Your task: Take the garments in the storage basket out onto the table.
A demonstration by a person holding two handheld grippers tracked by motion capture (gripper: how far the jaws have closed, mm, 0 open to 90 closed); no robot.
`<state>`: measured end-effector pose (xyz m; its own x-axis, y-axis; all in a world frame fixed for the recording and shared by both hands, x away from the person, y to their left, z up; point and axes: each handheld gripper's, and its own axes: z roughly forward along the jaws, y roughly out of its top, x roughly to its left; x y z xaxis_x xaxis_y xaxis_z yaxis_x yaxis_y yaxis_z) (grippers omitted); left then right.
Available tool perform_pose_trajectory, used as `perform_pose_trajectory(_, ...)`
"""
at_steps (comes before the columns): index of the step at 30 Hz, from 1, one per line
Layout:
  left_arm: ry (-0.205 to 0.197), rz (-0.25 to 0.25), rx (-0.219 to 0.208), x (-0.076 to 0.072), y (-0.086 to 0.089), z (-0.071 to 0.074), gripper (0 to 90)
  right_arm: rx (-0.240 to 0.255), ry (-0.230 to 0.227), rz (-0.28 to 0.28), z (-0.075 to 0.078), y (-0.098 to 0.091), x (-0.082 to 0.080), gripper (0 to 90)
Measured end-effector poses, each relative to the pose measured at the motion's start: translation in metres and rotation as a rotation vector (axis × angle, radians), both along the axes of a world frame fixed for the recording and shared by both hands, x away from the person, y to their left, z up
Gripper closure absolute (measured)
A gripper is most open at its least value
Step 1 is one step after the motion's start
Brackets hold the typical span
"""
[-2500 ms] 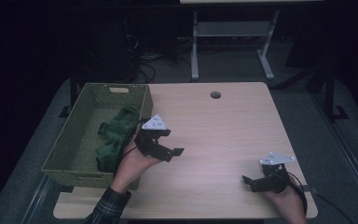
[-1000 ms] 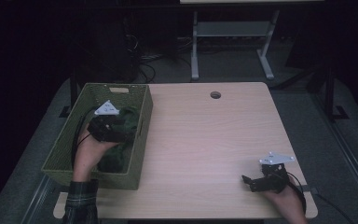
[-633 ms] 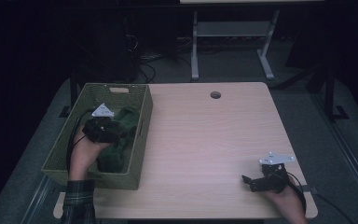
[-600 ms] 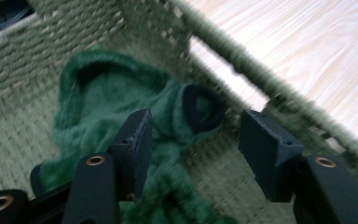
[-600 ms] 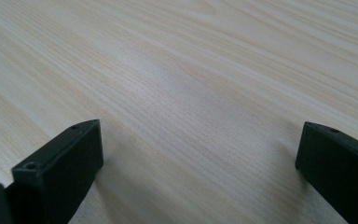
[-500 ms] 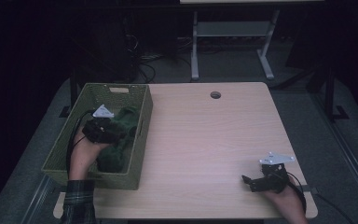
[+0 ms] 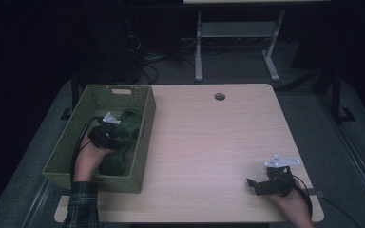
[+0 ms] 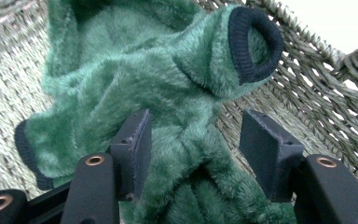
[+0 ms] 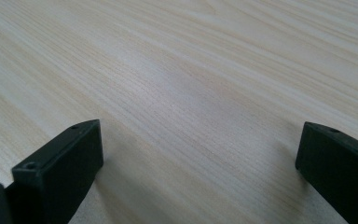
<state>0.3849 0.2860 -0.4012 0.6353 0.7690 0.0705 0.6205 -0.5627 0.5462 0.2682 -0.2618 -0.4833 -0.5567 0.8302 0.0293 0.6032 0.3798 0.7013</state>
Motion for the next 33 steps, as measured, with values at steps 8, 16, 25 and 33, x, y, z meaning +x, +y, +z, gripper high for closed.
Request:
perform_pose_trajectory(8,0.082,0.053,0.023,0.004,0.004,-0.012,42.1,0.0,0.0,0.0,0.0,0.0,0.0,0.4)
perform_pose_trajectory(16,0.137,0.082,0.048,0.005,0.002,-0.017,59.4,0.0,-0.001,0.0,0.0,0.0,0.0,0.4)
perform_pose_trajectory(25,0.189,0.106,0.023,0.006,0.003,-0.012,76.6,0.001,0.0,0.0,0.0,0.0,0.0,0.4)
perform_pose_trajectory(33,0.181,0.112,-0.07,0.004,0.007,-0.004,78.0,0.0,0.0,0.0,0.0,0.0,0.0,0.4)
